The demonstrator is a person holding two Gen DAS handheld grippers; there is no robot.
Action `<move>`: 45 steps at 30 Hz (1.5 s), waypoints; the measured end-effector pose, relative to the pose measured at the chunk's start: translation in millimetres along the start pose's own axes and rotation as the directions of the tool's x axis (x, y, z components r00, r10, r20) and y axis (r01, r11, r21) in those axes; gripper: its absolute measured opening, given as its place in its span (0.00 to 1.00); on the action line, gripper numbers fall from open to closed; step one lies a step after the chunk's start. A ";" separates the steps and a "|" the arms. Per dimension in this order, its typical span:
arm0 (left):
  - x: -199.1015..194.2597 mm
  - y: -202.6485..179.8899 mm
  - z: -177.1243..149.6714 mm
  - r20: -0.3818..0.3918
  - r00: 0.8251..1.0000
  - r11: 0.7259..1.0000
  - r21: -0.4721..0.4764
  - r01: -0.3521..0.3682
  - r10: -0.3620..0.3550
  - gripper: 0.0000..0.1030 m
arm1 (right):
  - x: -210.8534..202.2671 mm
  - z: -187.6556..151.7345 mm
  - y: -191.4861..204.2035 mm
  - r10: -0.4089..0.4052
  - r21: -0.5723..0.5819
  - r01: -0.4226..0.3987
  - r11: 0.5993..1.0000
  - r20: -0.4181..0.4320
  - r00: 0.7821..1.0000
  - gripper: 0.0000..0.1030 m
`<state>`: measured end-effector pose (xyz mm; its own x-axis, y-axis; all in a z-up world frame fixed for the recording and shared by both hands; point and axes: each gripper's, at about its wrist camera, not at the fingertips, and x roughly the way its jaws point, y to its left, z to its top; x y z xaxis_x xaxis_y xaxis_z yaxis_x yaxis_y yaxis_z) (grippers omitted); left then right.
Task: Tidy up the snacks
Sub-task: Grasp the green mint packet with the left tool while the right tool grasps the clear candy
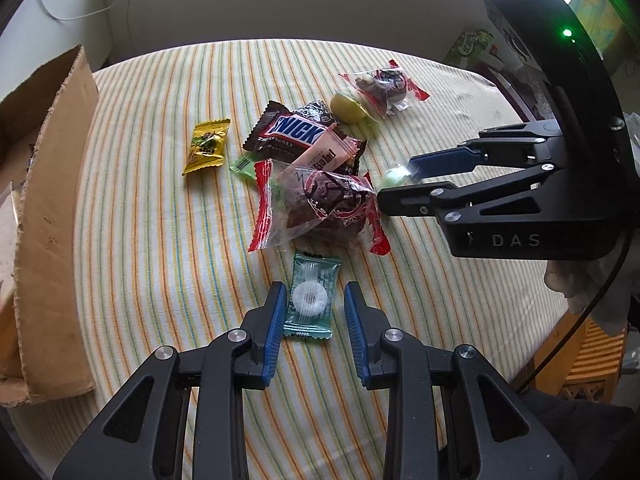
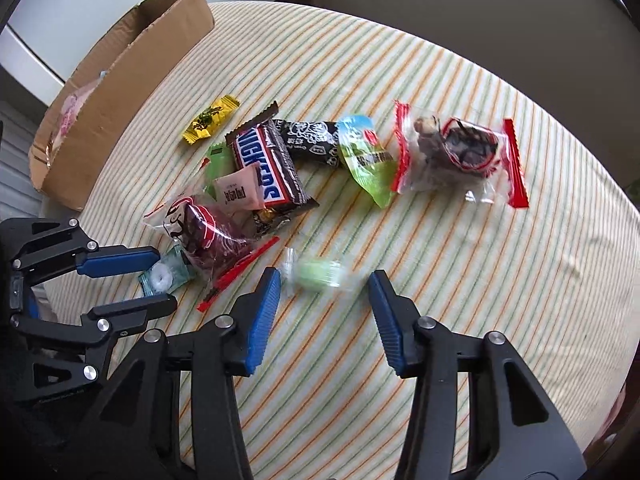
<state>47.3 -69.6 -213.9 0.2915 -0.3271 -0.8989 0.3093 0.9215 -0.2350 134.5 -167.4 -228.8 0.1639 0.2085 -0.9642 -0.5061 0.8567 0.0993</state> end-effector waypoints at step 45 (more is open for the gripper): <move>-81.3 38.2 -12.0 0.186 0.982 0.983 -0.183 0.024 0.011 0.21 | -81.5 -15.2 -10.8 0.068 0.044 -0.076 0.996 0.171 0.983 0.28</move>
<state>24.6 -5.2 -154.2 0.4583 -0.3502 -0.8169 0.1448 0.9362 -0.3201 113.7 -200.8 -155.0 0.2719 0.3439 -0.8988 -0.4793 0.8583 0.1835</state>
